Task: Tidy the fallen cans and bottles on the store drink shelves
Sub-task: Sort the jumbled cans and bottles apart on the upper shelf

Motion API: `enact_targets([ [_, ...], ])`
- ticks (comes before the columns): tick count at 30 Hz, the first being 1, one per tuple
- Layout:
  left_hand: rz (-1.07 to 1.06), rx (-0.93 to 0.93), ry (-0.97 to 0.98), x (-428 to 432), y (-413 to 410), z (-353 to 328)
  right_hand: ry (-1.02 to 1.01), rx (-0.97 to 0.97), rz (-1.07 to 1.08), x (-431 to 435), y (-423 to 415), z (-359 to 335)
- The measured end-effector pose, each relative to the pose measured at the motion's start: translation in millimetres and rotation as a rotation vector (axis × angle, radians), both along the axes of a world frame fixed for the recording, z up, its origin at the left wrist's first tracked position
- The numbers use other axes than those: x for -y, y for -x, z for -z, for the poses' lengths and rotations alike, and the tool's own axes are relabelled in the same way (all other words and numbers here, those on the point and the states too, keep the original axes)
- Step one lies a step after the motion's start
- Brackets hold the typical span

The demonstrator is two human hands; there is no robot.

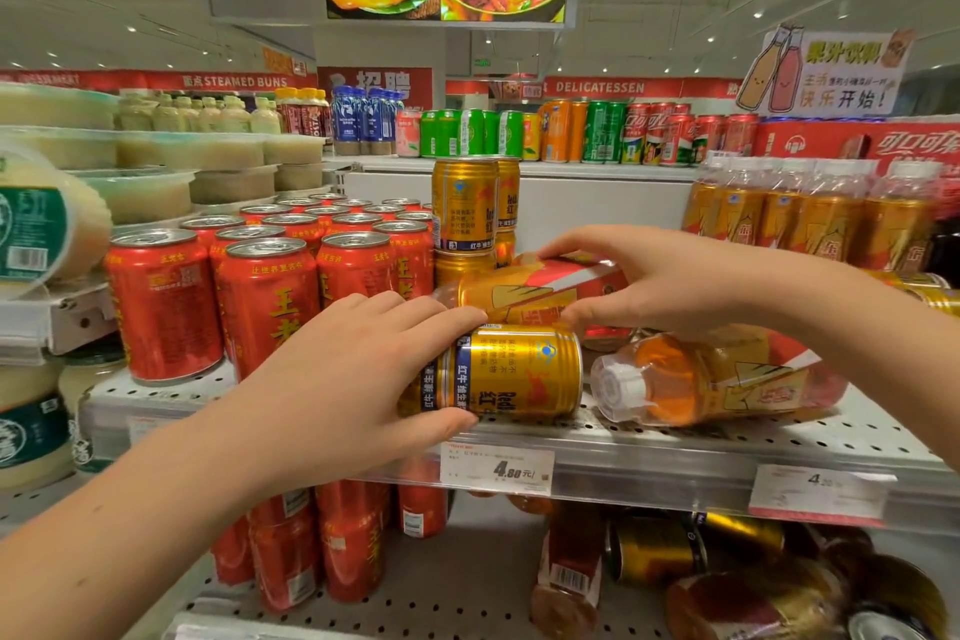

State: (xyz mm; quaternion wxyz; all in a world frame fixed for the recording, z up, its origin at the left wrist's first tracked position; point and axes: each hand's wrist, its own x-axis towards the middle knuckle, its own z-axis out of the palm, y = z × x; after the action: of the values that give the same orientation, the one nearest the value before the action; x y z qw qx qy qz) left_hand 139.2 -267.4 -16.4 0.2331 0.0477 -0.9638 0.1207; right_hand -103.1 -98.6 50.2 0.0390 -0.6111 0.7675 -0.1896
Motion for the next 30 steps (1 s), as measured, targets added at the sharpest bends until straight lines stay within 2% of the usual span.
enact_targets([
  [7, -0.047, -0.001, 0.021, -11, 16, -2, 0.338, -0.176, 0.023, -24, 8, -13],
  [15, -0.134, 0.045, 0.032, -19, 43, -14, 0.554, -0.242, 0.175, -91, 29, -24],
  [24, -0.202, 0.0, 0.06, -39, 66, -14, 0.483, -0.252, 0.4, -172, 76, 2],
  [30, -0.035, -0.147, 0.001, -66, 86, -16, 0.433, -0.178, 0.56, -222, 107, 37],
])
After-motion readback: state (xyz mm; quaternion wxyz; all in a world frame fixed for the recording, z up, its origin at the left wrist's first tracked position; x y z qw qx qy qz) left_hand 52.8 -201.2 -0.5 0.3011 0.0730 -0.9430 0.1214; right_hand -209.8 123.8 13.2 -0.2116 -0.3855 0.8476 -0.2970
